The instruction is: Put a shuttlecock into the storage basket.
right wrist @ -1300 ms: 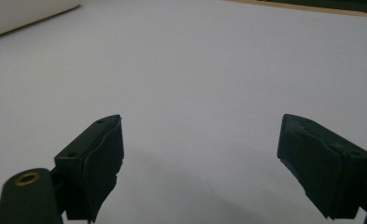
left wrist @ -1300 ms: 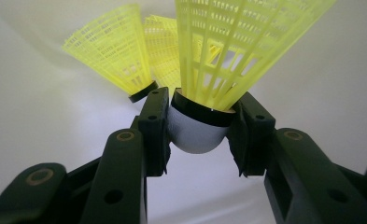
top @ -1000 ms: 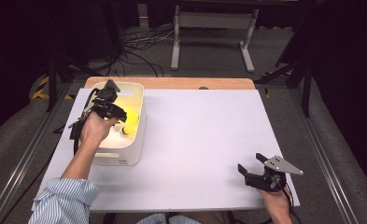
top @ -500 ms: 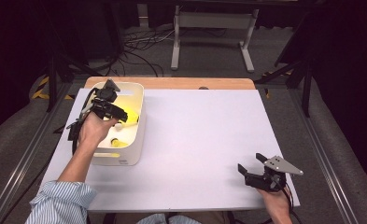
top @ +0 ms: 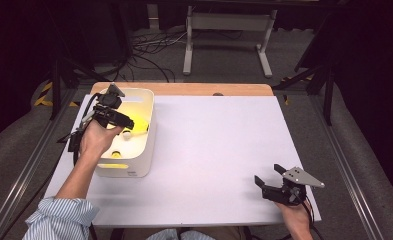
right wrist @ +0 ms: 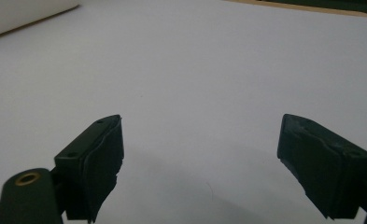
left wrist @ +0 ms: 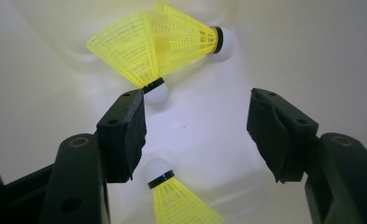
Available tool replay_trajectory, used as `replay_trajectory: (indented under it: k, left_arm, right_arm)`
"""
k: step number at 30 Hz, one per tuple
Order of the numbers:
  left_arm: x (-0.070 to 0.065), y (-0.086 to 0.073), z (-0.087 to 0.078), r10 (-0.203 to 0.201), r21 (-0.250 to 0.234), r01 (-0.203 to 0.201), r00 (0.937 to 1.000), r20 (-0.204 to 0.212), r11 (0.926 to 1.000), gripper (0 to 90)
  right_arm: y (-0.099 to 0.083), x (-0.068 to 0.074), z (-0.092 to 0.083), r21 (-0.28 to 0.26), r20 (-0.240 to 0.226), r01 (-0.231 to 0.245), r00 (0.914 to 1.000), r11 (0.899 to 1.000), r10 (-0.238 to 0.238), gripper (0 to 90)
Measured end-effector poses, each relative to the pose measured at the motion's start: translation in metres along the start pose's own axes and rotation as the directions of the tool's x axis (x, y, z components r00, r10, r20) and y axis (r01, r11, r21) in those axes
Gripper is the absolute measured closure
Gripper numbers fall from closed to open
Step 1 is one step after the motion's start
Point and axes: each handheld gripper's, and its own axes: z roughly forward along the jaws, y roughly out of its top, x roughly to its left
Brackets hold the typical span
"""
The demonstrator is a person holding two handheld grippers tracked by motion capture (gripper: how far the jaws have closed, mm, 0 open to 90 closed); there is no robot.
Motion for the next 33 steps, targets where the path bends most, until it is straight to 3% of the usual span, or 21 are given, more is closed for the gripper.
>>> replay_trajectory:
  k: [33]
  left_arm:
    - [0.008,-0.008,-0.023,0.017,-0.017,-0.017,0.9997,-0.017,0.9997,40.9]
  right_arm:
    - [0.000,0.000,0.000,0.000,-0.001,0.001,1.0000,1.000,-0.001,15.1]
